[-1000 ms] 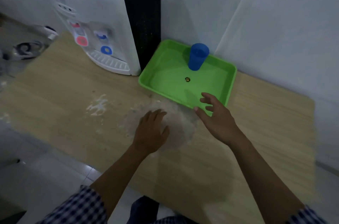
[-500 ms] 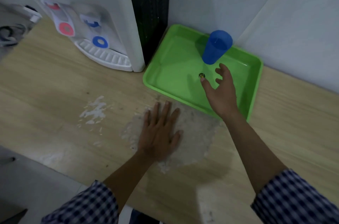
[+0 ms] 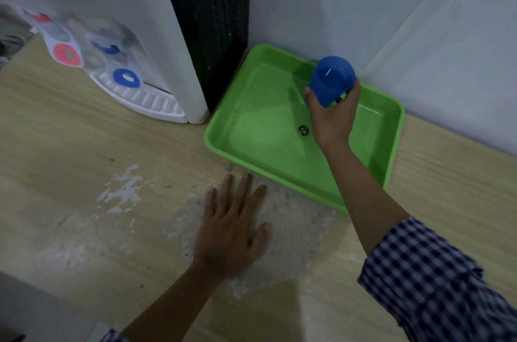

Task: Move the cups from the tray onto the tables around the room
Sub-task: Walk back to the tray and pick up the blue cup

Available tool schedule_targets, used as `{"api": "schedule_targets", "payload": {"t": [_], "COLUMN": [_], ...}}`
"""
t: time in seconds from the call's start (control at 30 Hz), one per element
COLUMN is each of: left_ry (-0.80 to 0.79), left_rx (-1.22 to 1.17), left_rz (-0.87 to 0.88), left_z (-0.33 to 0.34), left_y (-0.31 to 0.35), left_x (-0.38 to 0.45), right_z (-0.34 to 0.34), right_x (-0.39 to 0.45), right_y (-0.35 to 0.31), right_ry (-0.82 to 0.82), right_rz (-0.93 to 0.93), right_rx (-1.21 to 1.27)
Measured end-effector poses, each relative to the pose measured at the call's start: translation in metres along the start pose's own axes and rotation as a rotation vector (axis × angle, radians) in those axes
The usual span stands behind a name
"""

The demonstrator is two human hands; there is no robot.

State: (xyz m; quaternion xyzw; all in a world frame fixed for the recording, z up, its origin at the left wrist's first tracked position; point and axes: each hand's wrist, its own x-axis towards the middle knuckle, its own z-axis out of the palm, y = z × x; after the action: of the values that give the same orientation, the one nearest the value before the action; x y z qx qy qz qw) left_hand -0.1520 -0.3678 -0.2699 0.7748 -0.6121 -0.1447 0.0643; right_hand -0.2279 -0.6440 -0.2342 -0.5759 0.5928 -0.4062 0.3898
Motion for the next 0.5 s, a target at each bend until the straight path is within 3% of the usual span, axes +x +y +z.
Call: {"api": "schedule_targets", "payload": {"t": [0.5], "left_ry": [-0.011], "left_rx": [-0.010], "left_rz": [-0.010], "left_z": [0.001], "left_y": [-0.001], "left_x": [0.001], "right_z": [0.023], "right_x": [0.014], "right_y": [0.002], "right_ry": [0.179], "right_rz": [-0.019], "right_rx": [0.139]}}
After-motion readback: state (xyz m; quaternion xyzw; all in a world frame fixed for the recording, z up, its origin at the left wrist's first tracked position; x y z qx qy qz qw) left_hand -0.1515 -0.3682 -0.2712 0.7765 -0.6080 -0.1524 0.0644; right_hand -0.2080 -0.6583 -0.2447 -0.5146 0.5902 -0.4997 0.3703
